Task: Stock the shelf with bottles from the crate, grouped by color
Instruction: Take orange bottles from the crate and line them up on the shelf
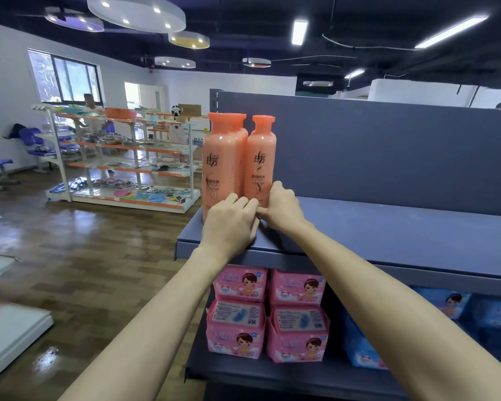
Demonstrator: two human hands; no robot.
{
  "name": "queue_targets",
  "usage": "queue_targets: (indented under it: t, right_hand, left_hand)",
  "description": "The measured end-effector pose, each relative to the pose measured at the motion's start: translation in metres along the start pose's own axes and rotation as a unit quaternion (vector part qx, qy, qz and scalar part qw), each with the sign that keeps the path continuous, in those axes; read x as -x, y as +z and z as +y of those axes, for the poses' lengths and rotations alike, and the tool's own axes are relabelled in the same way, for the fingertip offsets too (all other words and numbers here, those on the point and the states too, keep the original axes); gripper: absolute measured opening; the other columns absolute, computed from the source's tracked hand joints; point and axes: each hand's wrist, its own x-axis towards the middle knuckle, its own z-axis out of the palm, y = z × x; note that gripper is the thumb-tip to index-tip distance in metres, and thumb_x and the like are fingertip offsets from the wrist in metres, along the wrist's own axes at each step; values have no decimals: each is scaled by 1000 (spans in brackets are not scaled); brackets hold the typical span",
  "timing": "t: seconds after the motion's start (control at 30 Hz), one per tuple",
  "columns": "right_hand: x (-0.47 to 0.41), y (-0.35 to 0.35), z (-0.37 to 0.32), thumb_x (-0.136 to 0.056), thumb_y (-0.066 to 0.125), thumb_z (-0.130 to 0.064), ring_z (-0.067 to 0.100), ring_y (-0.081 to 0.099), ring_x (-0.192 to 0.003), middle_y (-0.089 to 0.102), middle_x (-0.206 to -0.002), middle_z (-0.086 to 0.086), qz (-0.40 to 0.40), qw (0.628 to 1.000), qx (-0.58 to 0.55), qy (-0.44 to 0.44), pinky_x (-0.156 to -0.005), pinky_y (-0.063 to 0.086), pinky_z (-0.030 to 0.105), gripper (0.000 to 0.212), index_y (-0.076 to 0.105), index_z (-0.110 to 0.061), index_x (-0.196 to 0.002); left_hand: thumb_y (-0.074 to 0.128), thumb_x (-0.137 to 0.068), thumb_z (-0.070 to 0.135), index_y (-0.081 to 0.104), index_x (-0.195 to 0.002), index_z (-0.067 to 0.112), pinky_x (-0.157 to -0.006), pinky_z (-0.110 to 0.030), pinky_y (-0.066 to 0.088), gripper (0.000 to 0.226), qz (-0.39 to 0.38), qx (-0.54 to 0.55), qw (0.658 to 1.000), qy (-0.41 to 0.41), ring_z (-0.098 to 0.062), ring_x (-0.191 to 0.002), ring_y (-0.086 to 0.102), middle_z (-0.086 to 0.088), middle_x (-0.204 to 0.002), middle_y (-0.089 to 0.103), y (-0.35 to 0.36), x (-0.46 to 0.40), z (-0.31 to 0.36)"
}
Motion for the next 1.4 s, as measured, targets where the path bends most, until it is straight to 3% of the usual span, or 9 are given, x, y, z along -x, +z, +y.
queue_targets:
  t: [0.4, 0.57, 0.7, 0.8, 0.9, 1.07, 1.17, 1.27, 1.4]
  right_hand:
    - [16, -10, -9, -80, 76, -37, 32, 59, -95, 58, -106, 12, -19, 999, 18, 19, -72, 52, 39, 49, 47, -8, -107]
    - [40, -27, -6, -81, 74, -44, 25, 50, -84, 52, -94, 4, -54, 998, 39, -4, -55, 37, 30, 46, 45, -13, -100]
    - [52, -47, -4, -83, 74, -44, 29, 54, -100, 55, -111, 9, -54, 995, 81, -19, -77, 49, 37, 53, 48, -11, -116]
    - [58, -61, 0, -83, 73, -45, 29, 54, -106, 54, -119, 12, -52, 993, 102, -21, -86, 51, 41, 58, 48, -9, -120]
    - [65, -75, 7, -82, 73, -47, 28, 57, -101, 57, -117, 12, -33, 994, 106, -20, -86, 53, 44, 58, 49, -10, -118]
    - [100, -86, 24, -86, 69, -40, 30, 60, -102, 62, -114, 11, -45, 983, 170, -49, -85, 53, 45, 51, 49, -10, -122]
    - [123, -86, 32, -89, 64, -33, 33, 59, -104, 64, -114, 11, -49, 974, 209, -71, -84, 51, 46, 40, 48, -10, -118]
    - [146, -89, 33, -92, 62, -33, 32, 58, -109, 63, -119, 6, -32, 973, 210, -94, -87, 48, 43, 42, 48, -11, -124]
    - [183, -78, 44, -94, 61, -36, 27, 58, -112, 61, -123, 3, -33, 976, 189, -105, -89, 47, 40, 47, 45, -14, -132]
  left_hand:
    - [68, -71, 20, 55, -72, 15, -48, -31, 40, 14, -28, -10, 999, -22, -25, -67, 54, -3, -66, 58, -8, 0, 3]
    - [70, -69, 19, 56, -72, 14, -46, -31, 42, 16, -61, -20, 997, -30, -26, -65, 55, -3, -65, 58, -17, -1, 6]
    - [76, -63, 14, 59, -72, 15, -42, -28, 37, 19, -104, -58, 993, -18, -25, -59, 55, -3, -62, 58, -22, -3, 11]
    - [68, -74, 23, 60, -90, 16, -49, -30, 36, 19, -122, -67, 990, -4, -25, -73, 58, -2, -78, 62, -33, -18, 16]
    - [57, -85, 32, 55, -101, 15, -54, -30, 33, 23, -103, -42, 994, -5, -26, -84, 58, -3, -89, 62, -40, -22, 24]
    - [67, -69, 23, 57, -81, 14, -42, -26, 30, 18, -102, 6, 994, 35, -23, -62, 53, 0, -66, 55, -46, 5, 46]
    - [67, -66, 21, 52, -75, 14, -40, -25, 25, 18, -82, 8, 995, 61, -21, -57, 49, 1, -62, 49, -47, 16, 56]
    - [65, -67, 22, 48, -73, 15, -42, -22, 16, 20, -72, 19, 996, 51, -21, -55, 46, 2, -61, 45, -50, 27, 66]
    - [68, -68, 25, 50, -85, 14, -39, -22, 22, 27, -84, 52, 994, 38, -22, -54, 50, 3, -61, 49, -46, 53, 84]
